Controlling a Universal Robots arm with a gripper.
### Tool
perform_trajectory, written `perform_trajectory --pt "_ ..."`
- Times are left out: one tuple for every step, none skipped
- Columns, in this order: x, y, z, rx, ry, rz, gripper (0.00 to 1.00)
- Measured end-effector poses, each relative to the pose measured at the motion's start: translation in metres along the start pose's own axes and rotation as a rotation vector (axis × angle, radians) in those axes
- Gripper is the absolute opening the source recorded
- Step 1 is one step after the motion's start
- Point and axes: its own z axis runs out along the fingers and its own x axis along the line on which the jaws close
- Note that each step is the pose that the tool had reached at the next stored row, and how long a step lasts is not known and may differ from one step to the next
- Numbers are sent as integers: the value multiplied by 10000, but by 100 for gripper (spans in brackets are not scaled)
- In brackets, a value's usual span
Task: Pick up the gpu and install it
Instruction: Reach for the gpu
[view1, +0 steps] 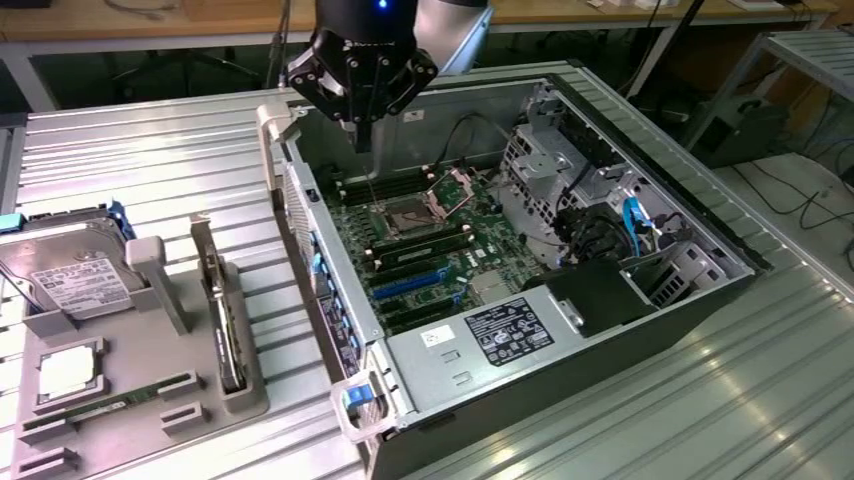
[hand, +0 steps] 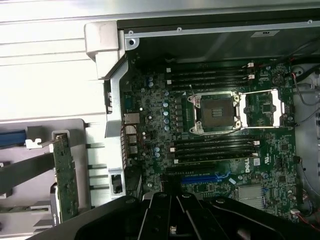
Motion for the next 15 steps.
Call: perform_trajectory --pt "7 -1 0 0 0 0 11" --pt "16 -1 -1 1 0 0 11" --pt "24 -2 -1 0 0 0 11" --pt "34 -3 -1 0 0 0 11" --pt "44 -3 -2 1 0 0 11" --pt "62 -5 -2 1 0 -1 11" --pt "76 -6 -2 0 -1 -1 11" --pt "89 -7 -2 0 0 -1 11" --pt "100 -8 -2 0 0 0 11" --pt "109 -9 -3 1 0 -1 11" --pt "121 -9 -3 2 1 0 11" --pt "134 -10 -4 1 0 0 11" --pt "144 -11 -3 0 0 0 11" --pt "155 -12 -4 0 0 1 11" --pt "167 -13 -4 1 0 0 11"
